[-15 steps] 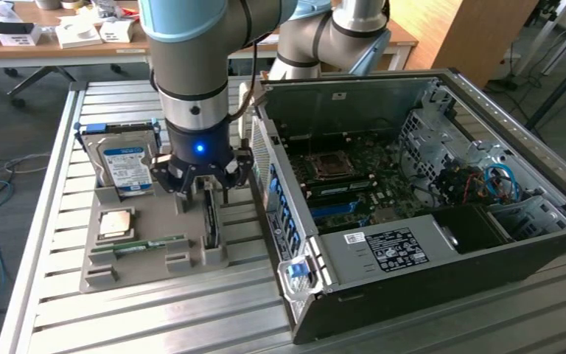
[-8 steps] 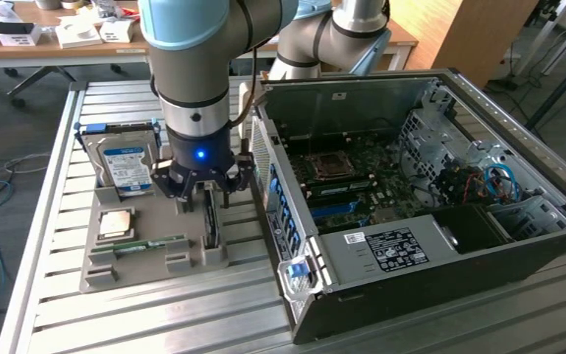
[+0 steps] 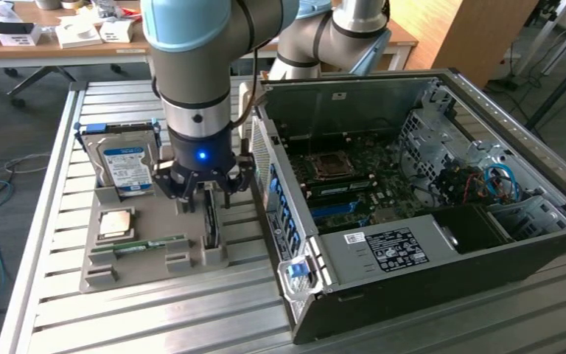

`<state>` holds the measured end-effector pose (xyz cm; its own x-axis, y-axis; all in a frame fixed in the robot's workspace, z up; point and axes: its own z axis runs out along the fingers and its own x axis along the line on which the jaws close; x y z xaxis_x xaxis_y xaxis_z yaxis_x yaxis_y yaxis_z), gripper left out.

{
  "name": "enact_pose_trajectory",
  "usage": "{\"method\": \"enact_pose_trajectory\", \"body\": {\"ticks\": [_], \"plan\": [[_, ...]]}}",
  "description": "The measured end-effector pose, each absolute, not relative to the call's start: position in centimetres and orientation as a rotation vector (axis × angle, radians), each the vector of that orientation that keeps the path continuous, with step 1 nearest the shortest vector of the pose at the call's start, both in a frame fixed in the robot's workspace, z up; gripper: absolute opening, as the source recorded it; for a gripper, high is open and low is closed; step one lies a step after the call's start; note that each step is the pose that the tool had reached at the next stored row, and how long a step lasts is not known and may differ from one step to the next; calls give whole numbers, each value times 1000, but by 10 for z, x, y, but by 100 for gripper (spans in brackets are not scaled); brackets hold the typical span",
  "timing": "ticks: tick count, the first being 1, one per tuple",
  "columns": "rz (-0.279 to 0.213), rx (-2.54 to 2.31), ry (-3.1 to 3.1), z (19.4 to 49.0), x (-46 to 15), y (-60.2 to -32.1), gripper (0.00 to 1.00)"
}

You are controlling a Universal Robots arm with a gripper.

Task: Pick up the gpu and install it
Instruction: 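Pick up the gpu and move the gpu toward the slot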

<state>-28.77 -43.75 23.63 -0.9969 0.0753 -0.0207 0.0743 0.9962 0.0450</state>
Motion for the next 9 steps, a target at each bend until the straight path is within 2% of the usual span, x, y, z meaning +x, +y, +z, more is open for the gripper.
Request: {"method": "enact_pose_trajectory", "body": {"ticks": [9], "plan": [[69, 117, 3116, 232, -288, -438, 59]]}}
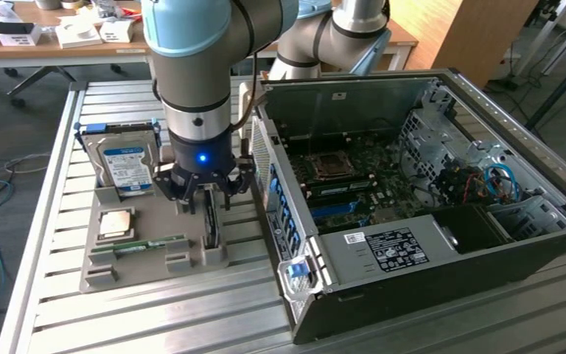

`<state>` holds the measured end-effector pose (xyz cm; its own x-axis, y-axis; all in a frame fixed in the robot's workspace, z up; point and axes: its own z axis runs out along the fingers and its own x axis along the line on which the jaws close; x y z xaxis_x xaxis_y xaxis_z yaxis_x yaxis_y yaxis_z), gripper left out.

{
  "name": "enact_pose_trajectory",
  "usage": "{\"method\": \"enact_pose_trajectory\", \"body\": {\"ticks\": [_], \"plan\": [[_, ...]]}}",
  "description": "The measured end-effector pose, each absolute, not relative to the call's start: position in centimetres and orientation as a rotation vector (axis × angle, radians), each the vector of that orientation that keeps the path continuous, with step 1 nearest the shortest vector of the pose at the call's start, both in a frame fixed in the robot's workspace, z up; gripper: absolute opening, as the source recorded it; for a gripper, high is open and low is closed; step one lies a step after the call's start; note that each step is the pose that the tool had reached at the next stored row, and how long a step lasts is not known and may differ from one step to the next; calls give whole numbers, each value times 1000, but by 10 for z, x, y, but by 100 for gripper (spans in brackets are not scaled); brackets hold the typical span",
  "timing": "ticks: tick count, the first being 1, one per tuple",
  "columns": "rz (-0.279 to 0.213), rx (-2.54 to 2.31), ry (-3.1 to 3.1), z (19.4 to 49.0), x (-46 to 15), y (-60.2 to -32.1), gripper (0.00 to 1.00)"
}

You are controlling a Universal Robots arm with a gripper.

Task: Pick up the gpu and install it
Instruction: 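Pick up the gpu and move the gpu toward the slot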

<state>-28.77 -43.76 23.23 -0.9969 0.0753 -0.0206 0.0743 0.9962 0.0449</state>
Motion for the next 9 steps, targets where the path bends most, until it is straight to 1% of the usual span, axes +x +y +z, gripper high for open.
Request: {"method": "enact_pose_trajectory", "body": {"ticks": [9], "plan": [[69, 117, 3116, 232, -286, -438, 59]]}}
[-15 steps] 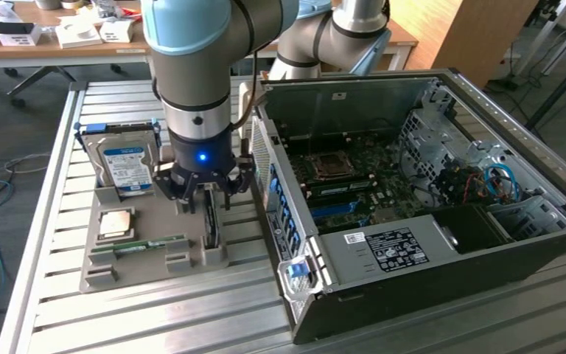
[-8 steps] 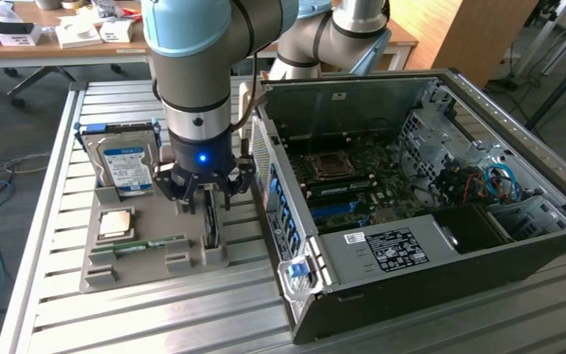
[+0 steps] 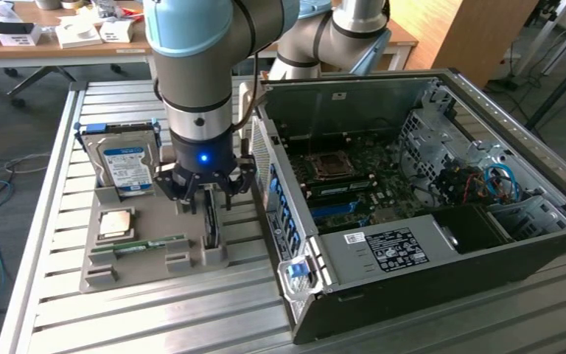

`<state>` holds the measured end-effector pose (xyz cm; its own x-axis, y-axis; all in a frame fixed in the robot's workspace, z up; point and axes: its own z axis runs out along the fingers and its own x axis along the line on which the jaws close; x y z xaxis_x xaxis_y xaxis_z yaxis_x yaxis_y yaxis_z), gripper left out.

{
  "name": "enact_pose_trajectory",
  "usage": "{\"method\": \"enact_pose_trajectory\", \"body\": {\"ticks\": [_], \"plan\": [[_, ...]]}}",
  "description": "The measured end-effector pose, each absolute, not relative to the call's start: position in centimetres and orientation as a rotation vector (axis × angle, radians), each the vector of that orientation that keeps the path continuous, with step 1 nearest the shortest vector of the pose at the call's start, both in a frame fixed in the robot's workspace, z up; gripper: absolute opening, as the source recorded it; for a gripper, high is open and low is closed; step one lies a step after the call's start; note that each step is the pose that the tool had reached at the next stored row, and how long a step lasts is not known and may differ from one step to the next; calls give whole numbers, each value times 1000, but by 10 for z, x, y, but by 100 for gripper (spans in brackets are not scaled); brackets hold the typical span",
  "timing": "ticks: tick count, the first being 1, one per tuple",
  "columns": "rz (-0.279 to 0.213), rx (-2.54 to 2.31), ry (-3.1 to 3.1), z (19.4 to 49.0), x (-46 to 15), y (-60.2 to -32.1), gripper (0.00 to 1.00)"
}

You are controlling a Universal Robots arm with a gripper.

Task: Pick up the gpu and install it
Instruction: 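Pick up the gpu and move the gpu toward the slot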

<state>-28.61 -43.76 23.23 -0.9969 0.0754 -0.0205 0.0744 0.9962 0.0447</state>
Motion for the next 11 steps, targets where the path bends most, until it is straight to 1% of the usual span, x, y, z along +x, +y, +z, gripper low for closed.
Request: {"method": "enact_pose_trajectory", "body": {"ticks": [11], "plan": [[68, 117, 3116, 230, -286, -438, 59]]}}
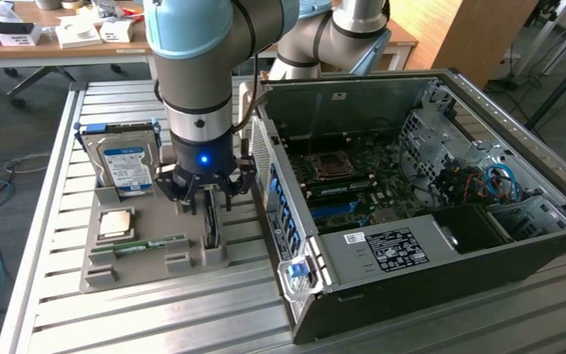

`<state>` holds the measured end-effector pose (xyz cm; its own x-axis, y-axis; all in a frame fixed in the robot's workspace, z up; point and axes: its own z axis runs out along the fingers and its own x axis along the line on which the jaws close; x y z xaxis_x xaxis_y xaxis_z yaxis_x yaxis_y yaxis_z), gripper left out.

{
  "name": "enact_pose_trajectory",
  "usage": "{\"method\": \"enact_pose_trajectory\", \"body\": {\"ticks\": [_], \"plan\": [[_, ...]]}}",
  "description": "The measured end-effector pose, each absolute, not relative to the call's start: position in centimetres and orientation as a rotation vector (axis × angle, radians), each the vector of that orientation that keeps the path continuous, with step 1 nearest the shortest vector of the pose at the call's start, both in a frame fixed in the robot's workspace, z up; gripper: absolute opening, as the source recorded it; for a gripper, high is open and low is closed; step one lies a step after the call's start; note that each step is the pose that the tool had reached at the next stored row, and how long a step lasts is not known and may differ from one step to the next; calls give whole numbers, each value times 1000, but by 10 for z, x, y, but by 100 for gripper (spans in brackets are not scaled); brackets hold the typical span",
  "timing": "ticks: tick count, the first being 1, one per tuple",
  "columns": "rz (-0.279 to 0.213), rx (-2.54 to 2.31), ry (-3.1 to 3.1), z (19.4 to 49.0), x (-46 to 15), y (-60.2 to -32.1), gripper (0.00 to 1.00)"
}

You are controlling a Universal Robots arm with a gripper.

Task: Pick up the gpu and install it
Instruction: 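Pick up the gpu and move the gpu toward the slot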

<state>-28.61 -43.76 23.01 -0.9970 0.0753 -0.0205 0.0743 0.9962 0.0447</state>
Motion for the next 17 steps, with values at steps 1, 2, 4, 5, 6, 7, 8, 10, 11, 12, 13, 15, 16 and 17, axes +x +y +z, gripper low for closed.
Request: {"method": "enact_pose_trajectory", "body": {"ticks": [1, 2, 4, 5, 6, 7, 8, 10, 11, 12, 13, 15, 16, 17], "plan": [[69, 117, 3116, 230, -286, -438, 59], [69, 117, 3116, 230, -286, -438, 59], [69, 116, 3116, 230, -285, -438, 59], [69, 117, 3117, 230, -284, -438, 59], [69, 117, 3117, 230, -284, -438, 59], [69, 117, 3117, 230, -284, -438, 59], [69, 117, 3117, 230, -284, -438, 59], [69, 117, 3117, 230, -284, -438, 59], [69, 117, 3117, 230, -284, -438, 59], [69, 117, 3117, 230, -284, -438, 59], [69, 117, 3117, 230, -284, -438, 59], [69, 117, 3117, 230, -284, -438, 59], [69, 117, 3117, 230, -284, -438, 59], [69, 117, 3117, 230, -284, -438, 59]]}}
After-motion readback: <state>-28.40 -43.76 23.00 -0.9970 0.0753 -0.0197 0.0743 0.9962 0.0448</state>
